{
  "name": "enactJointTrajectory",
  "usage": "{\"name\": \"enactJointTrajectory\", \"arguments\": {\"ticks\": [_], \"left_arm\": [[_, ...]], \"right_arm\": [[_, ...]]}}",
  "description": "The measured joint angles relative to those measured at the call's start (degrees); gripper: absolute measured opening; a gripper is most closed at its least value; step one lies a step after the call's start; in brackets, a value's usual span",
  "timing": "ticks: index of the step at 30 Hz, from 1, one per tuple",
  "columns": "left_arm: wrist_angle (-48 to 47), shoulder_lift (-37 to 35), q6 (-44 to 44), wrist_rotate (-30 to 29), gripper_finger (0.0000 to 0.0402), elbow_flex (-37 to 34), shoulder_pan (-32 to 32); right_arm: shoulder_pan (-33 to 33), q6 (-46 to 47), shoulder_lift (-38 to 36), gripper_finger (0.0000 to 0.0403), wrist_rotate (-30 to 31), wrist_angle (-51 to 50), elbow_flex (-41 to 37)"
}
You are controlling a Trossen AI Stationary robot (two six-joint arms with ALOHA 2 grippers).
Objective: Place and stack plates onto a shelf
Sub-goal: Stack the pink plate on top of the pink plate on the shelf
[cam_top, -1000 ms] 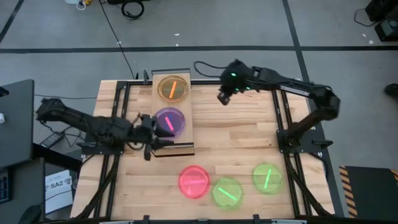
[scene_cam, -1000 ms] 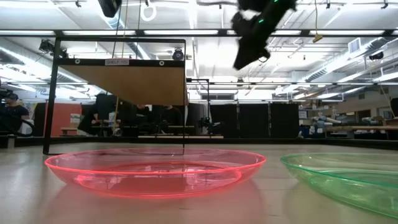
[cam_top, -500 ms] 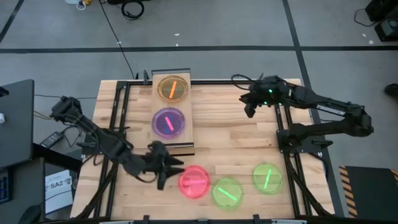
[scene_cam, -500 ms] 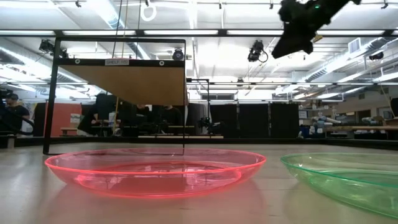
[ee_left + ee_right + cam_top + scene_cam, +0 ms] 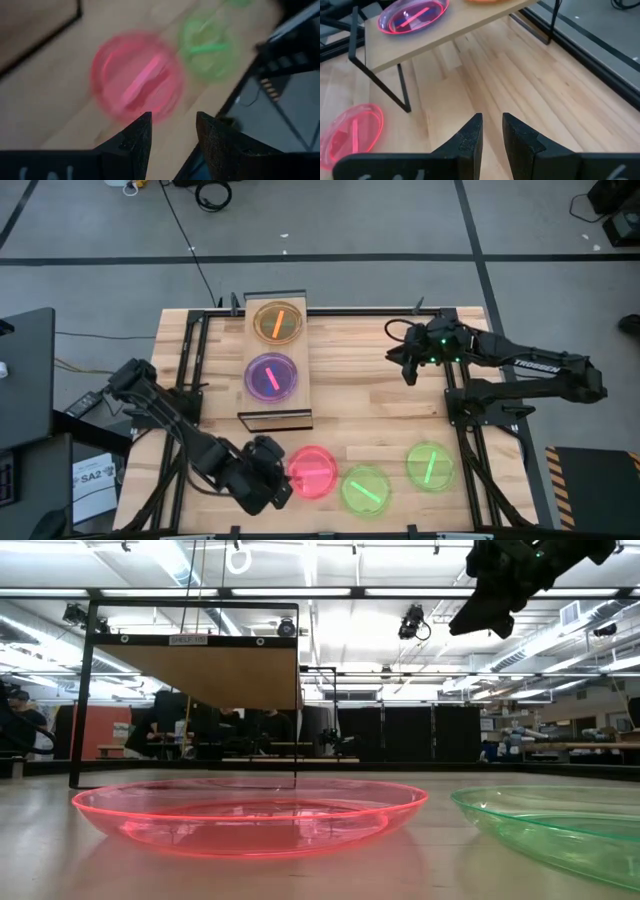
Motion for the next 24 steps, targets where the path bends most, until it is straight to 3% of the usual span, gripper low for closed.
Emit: {"name": "enactJointTrajectory", "arguments": {"ticks": [7, 24], "left_arm": [[-4.33, 3.99, -9.16, 7.53, 0.016, -1.82, 0.18], [-4.03, 13.74, -9.65, 8.59, 0.016, -2.07, 3.92]], "right_arm": [[0.52, -0.09, 0.15, 0.008, 0.01, 0.48, -0.42], [0.52, -0.17, 0.19, 0.008, 0.04, 1.25, -0.42]]}}
